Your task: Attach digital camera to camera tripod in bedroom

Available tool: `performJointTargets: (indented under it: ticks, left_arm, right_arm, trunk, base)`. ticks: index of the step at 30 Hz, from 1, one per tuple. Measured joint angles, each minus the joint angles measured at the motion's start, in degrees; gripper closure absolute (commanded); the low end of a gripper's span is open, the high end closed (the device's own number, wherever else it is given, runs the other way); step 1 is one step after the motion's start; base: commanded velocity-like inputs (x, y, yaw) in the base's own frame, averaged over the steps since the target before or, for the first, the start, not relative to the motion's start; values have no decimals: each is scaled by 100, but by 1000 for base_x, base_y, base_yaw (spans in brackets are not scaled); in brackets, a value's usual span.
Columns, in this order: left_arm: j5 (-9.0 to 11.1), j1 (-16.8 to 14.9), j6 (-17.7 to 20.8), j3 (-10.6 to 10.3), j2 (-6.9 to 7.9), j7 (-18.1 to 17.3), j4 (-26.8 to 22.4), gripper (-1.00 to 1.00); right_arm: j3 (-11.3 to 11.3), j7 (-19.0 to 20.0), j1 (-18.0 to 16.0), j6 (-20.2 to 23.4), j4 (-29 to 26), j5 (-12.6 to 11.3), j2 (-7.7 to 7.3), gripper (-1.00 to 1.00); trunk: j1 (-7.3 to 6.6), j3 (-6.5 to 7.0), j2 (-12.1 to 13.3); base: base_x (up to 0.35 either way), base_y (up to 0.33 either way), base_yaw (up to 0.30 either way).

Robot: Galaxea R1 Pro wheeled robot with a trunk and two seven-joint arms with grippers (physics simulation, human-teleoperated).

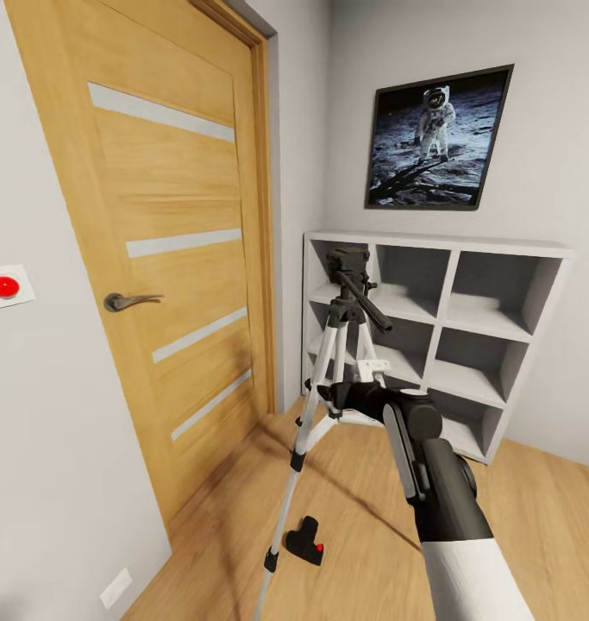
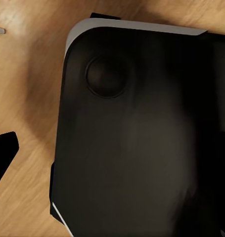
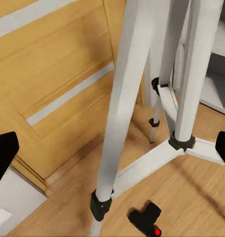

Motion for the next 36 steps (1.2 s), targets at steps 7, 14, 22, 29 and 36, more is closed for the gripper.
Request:
performJointTargets:
  ticks: [7,14,22,29,36]
  left_arm:
    - [-2,0,0,0,-4,0,0,-100]
    - [0,0,0,0,10,2,0,-100]
    - [0,0,-1,0,12,7,0,-100]
    - [0,0,-1,0,12,5,0,-100]
    - [0,0,0,0,13,6,0,-100]
  right_arm:
    - [2,-25,-323,10,48,-235,0,-100]
    - [-3,-50,-430,-42,131,-288,0,-100]
    - [-40,-51,-1054,-153,1016,-310,0,-100]
    - [-49,-40,-1350,-381,1509,-521,1,-100]
    - [-51,-31,-1407,-441,1614,-679,1,-100]
  trunk:
    - [0,0,0]
    - [0,0,0]
    - [0,0,0]
    - [0,0,0]
    - [0,0,0]
  base:
    - [0,0,0]
    - [0,0,0]
    - [0,0,0]
    - [0,0,0]
    - [0,0,0]
